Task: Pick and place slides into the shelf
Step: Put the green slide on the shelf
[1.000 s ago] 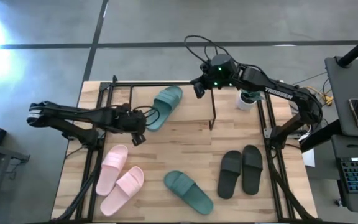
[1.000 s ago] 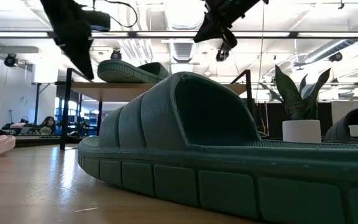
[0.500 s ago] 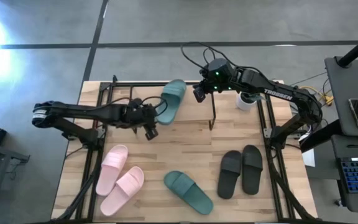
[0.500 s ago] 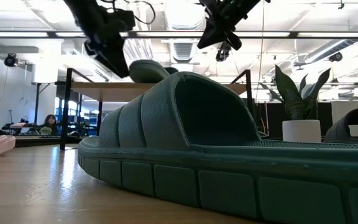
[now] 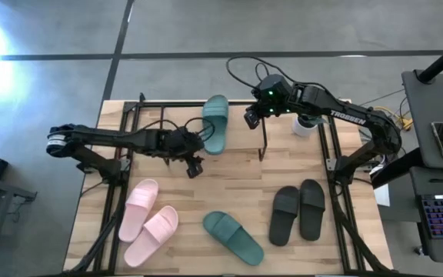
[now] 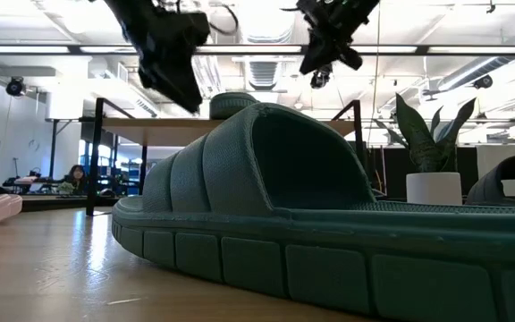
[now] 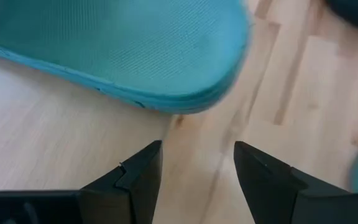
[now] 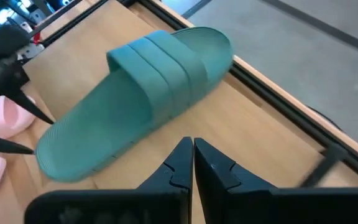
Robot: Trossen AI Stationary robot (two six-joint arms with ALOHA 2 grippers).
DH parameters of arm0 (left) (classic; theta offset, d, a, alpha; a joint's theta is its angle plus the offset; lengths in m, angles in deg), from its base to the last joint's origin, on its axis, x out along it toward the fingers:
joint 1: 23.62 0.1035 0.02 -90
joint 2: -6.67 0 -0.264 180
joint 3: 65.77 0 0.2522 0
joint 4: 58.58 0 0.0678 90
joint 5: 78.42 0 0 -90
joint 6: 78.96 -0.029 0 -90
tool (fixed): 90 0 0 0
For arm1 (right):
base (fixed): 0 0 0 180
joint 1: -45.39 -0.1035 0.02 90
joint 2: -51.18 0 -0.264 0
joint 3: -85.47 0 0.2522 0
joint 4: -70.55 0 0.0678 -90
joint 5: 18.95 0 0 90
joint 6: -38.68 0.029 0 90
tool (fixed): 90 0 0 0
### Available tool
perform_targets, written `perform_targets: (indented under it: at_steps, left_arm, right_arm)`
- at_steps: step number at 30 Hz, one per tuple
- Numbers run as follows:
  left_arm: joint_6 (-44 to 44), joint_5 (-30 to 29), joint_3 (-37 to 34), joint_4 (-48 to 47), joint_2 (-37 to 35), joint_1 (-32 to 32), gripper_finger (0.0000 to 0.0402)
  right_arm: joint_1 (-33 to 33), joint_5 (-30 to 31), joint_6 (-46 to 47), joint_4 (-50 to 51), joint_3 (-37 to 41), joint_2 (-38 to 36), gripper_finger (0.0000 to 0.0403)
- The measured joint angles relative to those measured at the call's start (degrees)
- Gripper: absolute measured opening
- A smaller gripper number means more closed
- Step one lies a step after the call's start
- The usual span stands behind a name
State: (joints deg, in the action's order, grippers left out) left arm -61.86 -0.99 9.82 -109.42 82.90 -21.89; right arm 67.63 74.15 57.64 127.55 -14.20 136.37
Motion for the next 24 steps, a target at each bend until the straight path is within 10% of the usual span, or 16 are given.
perform_targets:
  at_steps: [13, 24]
  left_arm:
    - [25.2, 0.7, 0.5, -0.2, -12.3, -14.6, 0.0185]
    - [33.6, 8.6, 0.6, 7.5, -3.7, -23.3, 0.0185]
  right_arm:
    - [-17.6, -0.4, 16.4, 14.6, 8.5, -18.4, 0.0012]
    - [-50.2, 17.8, 45.4, 11.4, 19.9, -20.1, 0.0133]
